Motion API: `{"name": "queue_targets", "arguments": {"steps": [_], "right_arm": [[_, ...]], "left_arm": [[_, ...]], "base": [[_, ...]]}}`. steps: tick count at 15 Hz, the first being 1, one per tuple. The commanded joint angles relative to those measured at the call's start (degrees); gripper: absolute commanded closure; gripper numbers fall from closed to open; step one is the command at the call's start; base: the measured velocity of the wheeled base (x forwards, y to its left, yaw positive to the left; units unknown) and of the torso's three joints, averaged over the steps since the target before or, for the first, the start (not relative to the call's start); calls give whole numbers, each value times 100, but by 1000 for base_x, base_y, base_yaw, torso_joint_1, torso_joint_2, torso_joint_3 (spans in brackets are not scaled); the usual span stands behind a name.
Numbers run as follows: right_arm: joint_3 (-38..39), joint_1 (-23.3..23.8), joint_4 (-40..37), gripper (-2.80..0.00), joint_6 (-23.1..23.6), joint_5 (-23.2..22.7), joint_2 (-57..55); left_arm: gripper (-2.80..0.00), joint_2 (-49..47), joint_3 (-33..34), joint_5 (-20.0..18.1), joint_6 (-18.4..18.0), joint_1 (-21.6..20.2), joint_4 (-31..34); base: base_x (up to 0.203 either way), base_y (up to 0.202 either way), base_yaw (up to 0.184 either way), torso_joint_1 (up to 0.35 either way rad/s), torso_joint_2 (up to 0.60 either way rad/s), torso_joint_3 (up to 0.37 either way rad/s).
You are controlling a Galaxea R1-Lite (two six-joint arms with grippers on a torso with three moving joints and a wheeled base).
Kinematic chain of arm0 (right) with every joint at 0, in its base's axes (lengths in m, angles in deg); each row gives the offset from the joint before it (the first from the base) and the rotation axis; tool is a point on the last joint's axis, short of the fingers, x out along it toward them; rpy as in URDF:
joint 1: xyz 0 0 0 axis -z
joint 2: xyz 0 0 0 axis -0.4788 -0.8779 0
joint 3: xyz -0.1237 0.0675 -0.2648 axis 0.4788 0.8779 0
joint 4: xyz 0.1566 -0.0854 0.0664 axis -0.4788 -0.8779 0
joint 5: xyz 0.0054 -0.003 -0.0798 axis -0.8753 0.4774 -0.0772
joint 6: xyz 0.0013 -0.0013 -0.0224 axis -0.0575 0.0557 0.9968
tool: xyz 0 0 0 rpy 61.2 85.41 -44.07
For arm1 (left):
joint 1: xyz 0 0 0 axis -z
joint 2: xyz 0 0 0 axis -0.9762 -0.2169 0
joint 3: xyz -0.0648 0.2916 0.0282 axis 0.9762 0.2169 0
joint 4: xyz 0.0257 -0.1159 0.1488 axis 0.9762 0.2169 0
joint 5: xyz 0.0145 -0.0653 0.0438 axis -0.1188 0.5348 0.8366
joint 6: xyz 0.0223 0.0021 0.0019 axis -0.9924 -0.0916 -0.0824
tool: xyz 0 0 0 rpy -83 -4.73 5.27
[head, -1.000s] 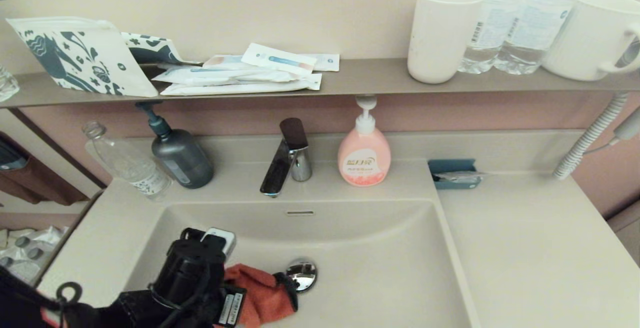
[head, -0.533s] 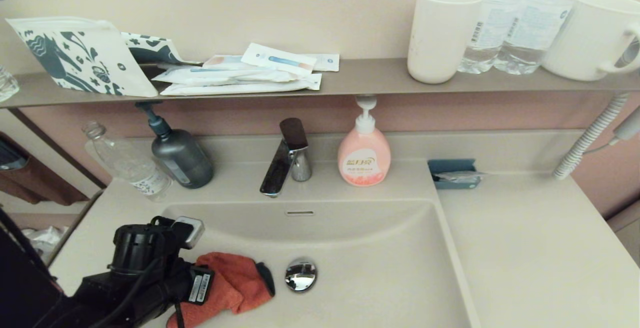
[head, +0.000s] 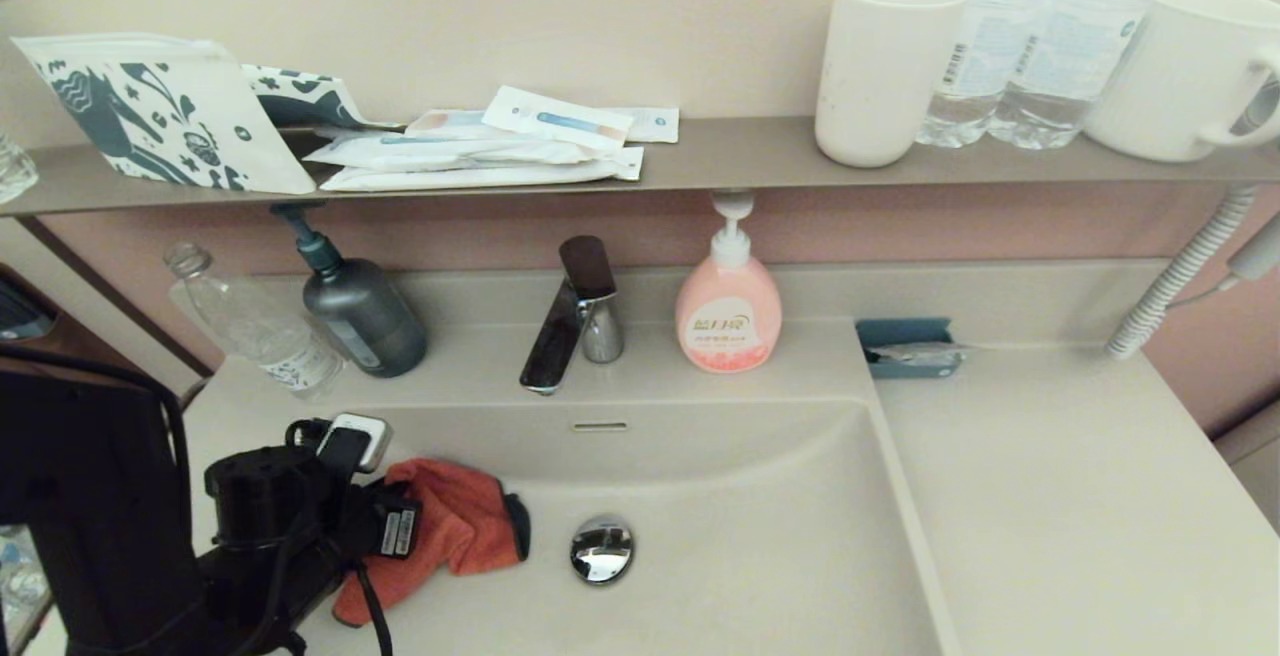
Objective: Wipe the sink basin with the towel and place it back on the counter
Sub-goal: Wipe the sink
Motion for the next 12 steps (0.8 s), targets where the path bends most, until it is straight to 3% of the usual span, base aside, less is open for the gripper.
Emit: {"name": "queue_targets", "arguments": {"steps": [1, 5, 12], "right_arm": [[0, -2, -2, 0, 5, -3, -5], [0, -2, -2, 0, 5, -11, -5], [0, -2, -2, 0, 5, -3, -5]], "left_arm": [[0, -118, 5, 7, -19, -18, -190], [0, -181, -75, 7, -85, -53, -257], [0, 14, -256, -443, -806, -805, -261]], "base": [[0, 0, 0, 0, 0, 0], [0, 0, 0, 0, 0, 0], [0, 0, 0, 0, 0, 0]]}}
